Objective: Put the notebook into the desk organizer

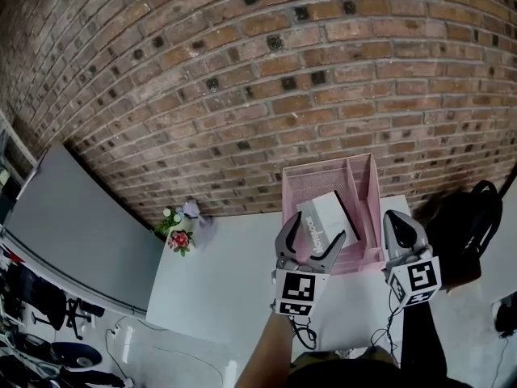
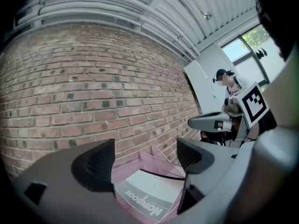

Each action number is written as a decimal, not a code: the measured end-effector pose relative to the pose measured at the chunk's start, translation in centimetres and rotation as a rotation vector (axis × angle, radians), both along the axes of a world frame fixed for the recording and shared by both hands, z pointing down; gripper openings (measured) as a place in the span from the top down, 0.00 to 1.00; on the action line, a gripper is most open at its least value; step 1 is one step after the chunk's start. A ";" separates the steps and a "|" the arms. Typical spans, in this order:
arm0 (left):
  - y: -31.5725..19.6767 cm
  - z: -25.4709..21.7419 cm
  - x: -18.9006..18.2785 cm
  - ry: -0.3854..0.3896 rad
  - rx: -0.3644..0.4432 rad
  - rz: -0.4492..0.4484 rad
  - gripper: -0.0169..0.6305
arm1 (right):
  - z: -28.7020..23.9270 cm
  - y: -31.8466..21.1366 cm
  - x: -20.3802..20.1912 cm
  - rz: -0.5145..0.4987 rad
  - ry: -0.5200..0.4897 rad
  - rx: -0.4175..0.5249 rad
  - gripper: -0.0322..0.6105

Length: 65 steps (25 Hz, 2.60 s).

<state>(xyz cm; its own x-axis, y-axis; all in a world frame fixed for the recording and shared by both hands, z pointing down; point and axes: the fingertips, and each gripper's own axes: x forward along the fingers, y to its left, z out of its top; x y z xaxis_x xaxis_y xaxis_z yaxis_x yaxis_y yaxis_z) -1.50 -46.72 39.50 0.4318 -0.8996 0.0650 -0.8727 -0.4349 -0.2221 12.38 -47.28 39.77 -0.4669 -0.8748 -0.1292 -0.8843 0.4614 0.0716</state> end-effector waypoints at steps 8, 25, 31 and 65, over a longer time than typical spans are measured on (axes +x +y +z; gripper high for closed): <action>1.5 -1.5 -2.2 0.018 0.036 0.022 0.33 | 0.1 1.8 -1.4 0.059 0.020 -0.019 0.95; 7.6 -2.5 -9.0 0.044 0.125 -0.011 0.33 | -1.3 7.6 -6.2 0.089 0.060 0.004 0.95; 9.1 -2.0 -9.6 0.053 0.111 0.018 0.34 | -1.5 8.4 -7.9 0.068 0.075 0.004 0.95; 9.9 -0.6 -13.2 0.030 0.083 -0.134 0.96 | -1.9 9.8 -9.5 0.047 0.099 0.040 0.95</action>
<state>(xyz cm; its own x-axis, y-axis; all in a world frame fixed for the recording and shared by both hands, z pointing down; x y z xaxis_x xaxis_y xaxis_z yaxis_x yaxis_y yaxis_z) -14.67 -36.87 38.92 0.3078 -0.9512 -0.0232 -0.9287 -0.2950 -0.2249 2.88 -37.48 37.82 -0.4372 -0.8914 -0.1197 -0.8929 0.4142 0.1767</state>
